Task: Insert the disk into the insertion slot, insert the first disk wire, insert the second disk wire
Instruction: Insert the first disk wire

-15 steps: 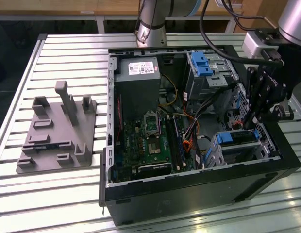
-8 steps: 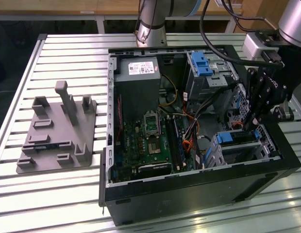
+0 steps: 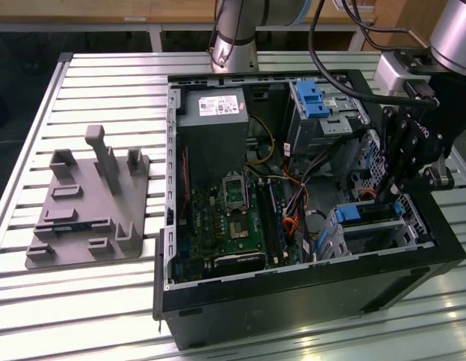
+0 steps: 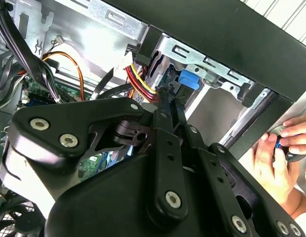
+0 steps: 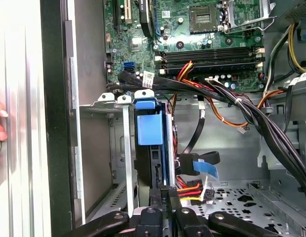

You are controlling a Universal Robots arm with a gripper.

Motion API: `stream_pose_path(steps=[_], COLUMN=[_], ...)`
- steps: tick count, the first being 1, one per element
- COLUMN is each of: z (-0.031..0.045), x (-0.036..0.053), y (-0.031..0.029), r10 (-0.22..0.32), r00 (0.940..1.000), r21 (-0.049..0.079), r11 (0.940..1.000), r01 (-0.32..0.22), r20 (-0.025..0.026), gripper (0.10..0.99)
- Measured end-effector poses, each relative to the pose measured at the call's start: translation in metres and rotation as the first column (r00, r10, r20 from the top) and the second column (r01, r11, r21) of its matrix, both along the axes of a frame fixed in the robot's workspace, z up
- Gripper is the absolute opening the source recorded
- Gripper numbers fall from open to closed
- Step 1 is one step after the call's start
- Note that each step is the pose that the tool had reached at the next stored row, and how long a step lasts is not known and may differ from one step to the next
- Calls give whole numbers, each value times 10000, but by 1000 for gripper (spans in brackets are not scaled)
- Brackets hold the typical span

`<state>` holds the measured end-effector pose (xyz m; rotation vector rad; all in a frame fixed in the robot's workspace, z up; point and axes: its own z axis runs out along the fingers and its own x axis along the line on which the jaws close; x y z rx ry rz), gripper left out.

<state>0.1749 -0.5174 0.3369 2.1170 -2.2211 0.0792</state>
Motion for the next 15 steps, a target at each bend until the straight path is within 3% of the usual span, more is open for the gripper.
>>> stream_pose_path(steps=[15], z=[-25], x=[0], y=[-6], r10=[-2], r00=[10000], r21=[0], r11=[10000], r01=[2], r20=[0], gripper=[173])
